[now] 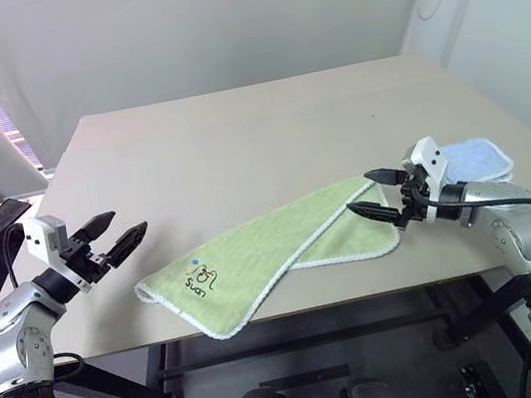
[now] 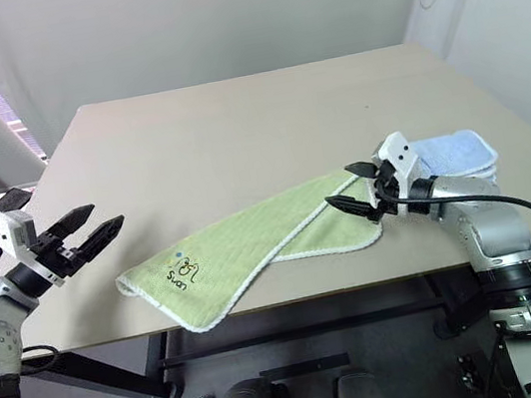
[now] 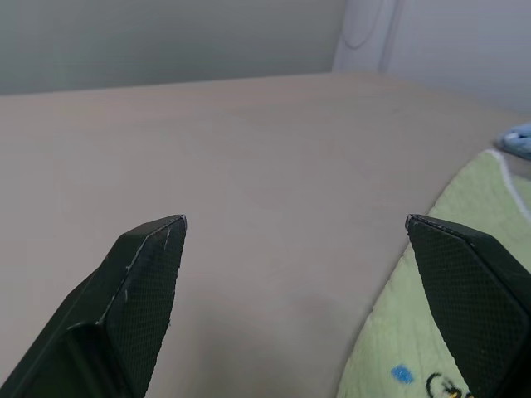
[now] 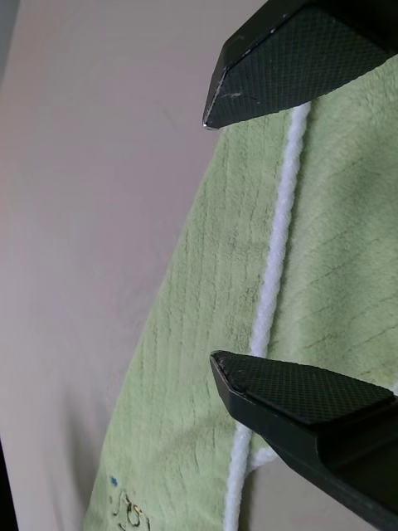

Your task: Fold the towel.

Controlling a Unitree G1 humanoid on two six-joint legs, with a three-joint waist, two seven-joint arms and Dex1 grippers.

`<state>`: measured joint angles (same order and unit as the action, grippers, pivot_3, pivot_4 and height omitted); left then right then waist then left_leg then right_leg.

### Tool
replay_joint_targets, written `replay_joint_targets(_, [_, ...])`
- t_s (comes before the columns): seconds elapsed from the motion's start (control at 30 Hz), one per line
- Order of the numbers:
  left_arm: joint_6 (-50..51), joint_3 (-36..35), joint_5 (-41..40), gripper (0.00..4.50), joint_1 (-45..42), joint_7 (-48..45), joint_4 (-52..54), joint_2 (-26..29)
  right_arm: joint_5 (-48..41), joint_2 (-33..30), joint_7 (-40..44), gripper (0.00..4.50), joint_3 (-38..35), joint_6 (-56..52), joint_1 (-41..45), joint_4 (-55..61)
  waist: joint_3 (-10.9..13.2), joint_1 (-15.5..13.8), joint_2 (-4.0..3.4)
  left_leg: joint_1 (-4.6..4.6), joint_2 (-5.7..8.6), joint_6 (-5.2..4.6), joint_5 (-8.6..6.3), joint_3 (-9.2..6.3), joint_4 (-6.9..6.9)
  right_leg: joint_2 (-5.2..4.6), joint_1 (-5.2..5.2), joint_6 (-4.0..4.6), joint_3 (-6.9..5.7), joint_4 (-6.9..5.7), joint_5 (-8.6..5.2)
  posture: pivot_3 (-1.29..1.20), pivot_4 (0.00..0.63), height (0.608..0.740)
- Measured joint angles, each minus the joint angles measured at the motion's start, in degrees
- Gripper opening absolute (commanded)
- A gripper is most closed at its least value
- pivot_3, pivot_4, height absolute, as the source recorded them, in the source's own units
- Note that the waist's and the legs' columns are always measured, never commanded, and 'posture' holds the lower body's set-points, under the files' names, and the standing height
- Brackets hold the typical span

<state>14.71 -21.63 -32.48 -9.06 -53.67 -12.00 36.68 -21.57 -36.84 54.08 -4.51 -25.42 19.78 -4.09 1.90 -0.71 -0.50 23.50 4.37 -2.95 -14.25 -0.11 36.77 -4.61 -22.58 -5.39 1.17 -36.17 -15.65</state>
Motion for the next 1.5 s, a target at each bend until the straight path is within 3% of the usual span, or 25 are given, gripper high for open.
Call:
replay_joint_targets(0.37, [0.82, 0.31, -0.67, 4.47, 2.61, 0.13, 4.22, -1.01, -0.70, 3.46, -6.66, 4.50, -0.71, -4.57, -0.74, 2.37, 0.01, 0.02, 0.02, 0.00, 0.00, 0.00, 0.00, 0.01, -0.02, 0.00, -0.01, 0.01, 0.01, -0.01, 0.00, 0.00, 0.000, 0.736])
replay_joint_targets(0.6, [0.97, 5.03, 0.37, 4.47, 1.29, -1.05, 5.49, -3.17, -0.64, 4.10, -13.12, 4.50, -6.02, -2.97, -0.63, 0.79, 0.01, 0.01, 0.02, -0.01, 0.00, 0.00, 0.00, 0.01, -0.02, 0.01, 0.00, 0.00, -0.01, -0.01, 0.00, 0.00, 0.000, 0.736])
replay_joint_targets(0.93, [-0.57, 12.23, 2.65, 4.47, -1.39, -1.61, 5.57, -8.52, -1.11, 5.64, -22.77, 4.50, -10.05, -10.82, 7.48, -11.89, 0.00, 0.38, -0.05, -0.01, 0.00, 0.02, 0.02, 0.02, -0.08, 0.03, -0.05, -0.01, 0.00, -0.04, 0.01, 0.00, 0.000, 0.736])
replay_joint_targets(1.17, [-2.31, 16.10, 4.74, 4.47, -1.60, -1.55, 6.27, -11.13, 3.18, 7.40, -25.52, 4.50, -4.85, -11.33, 13.95, -21.45, -0.01, 0.48, -0.05, -0.01, 0.01, 0.03, 0.03, 0.03, -0.07, 0.02, -0.04, 0.00, 0.00, -0.03, 0.01, 0.00, 0.000, 0.736])
replay_joint_targets(1.5, [-1.48, 15.90, 4.67, 4.47, 0.58, 0.33, 10.47, -11.15, 9.46, 14.78, -31.99, 4.50, -3.47, -1.57, 25.23, -45.40, -0.01, 2.00, -0.06, -0.03, 0.01, 0.18, 0.12, 0.02, -0.17, 0.10, -0.09, -0.19, 0.00, -0.12, 0.11, 0.00, 0.000, 0.736])
